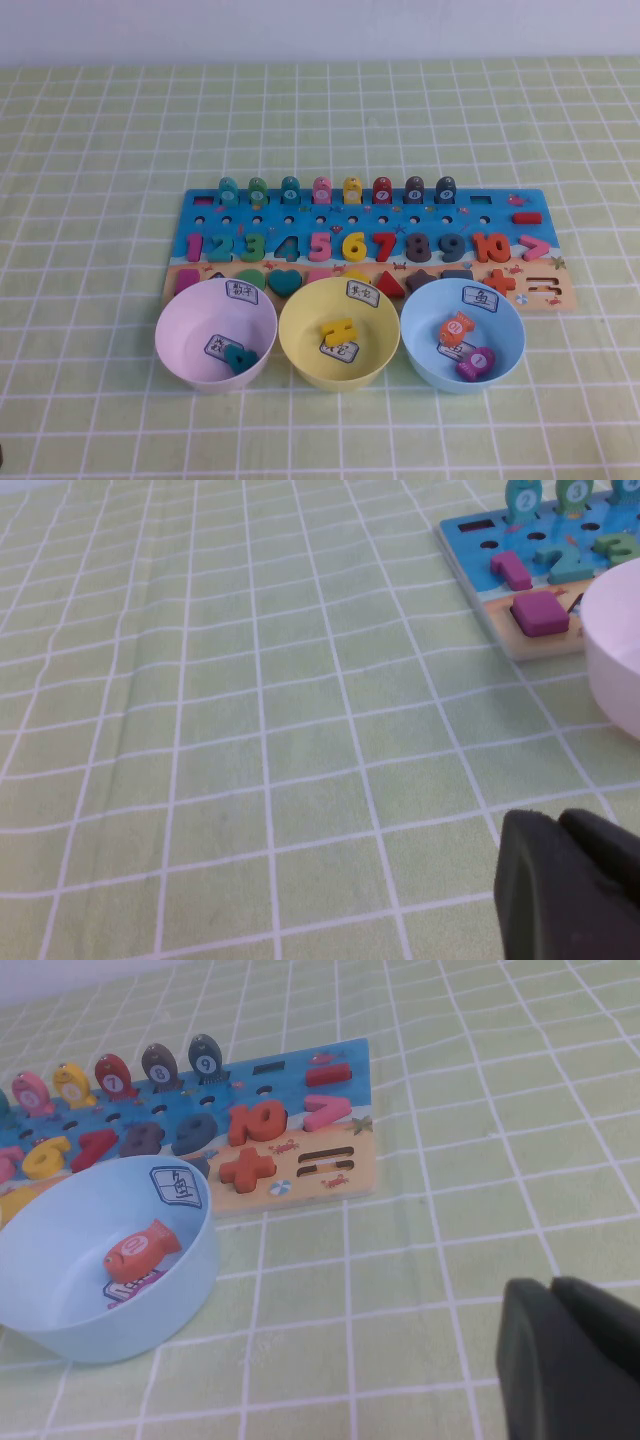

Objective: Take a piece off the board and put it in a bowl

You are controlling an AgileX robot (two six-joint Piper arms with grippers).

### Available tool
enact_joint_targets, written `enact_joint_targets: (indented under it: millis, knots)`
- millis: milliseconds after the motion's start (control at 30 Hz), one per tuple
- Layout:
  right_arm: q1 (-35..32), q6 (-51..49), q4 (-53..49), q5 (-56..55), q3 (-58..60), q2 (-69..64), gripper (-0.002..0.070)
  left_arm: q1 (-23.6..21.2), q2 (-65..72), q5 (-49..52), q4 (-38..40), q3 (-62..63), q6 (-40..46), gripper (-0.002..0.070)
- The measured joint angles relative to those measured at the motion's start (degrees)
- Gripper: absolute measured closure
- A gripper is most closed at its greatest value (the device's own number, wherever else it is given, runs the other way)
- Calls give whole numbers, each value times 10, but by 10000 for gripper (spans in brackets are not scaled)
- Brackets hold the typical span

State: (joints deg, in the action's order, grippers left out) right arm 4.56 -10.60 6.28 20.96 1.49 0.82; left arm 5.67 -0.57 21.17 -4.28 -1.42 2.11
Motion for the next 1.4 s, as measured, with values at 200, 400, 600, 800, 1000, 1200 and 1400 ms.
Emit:
enact_joint_targets:
  millis: [200,400,600,800,1000,1200,1400]
  knots:
    - [0,0,0,0,0,0,695,0,0,0,0,0,0,678]
    - [0,0,8,0,0,0,695,0,0,0,0,0,0,678]
    - [0,0,207,-30,0,0,695,0,0,0,0,0,0,678]
    - [0,0,507,-63,0,0,695,0,0,0,0,0,0,678]
    - [0,0,511,-88,0,0,695,0,0,0,0,0,0,678]
    - [0,82,501,-61,0,0,695,0,0,0,0,0,0,678]
    - [0,140,374,75,-94,-75,695,0,0,0,0,0,0,678]
